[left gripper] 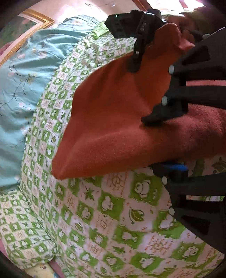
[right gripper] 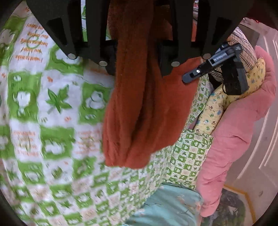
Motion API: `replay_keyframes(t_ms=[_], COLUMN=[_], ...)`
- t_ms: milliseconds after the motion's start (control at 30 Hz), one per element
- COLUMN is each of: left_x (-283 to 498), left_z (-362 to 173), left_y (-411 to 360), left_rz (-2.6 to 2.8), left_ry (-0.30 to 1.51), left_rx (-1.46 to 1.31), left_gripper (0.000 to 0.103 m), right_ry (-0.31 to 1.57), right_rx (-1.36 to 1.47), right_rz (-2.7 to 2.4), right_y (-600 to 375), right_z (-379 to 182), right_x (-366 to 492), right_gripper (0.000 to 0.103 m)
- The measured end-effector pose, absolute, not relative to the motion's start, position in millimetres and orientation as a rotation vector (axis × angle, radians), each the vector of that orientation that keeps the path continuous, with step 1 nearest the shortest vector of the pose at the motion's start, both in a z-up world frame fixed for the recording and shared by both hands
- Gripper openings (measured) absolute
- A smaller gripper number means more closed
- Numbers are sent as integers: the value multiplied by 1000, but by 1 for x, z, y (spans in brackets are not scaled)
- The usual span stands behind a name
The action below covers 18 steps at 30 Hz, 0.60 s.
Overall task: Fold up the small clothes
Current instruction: 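Open both tools and release the sweater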
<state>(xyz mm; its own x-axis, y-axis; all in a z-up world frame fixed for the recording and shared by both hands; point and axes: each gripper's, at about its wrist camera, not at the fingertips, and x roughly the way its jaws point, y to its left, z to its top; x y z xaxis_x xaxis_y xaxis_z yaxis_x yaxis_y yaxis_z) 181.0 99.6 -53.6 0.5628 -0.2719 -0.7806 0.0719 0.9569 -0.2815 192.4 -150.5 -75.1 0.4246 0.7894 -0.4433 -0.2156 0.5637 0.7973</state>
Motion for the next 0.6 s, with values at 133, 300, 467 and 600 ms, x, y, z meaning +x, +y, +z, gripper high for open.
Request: replay_keyframes(t_ms=[133, 300, 467, 600], left_x=[178, 179, 198, 212], left_z=[-46, -32, -27, -30], left_y=[104, 121, 127, 125], left_rz=[-186, -155, -116, -105], left_ry=[936, 901, 899, 913], left_rx=[-217, -252, -239, -227], left_gripper=[55, 55, 55, 55], right_ry=[929, 814, 776, 873], right_rx=[699, 571, 534, 506], right_rz=[640, 517, 586, 582], right_y=[-163, -175, -160, -141], right_z=[-65, -19, 12, -7], right_x=[185, 176, 192, 223], right_gripper=[51, 51, 51, 47])
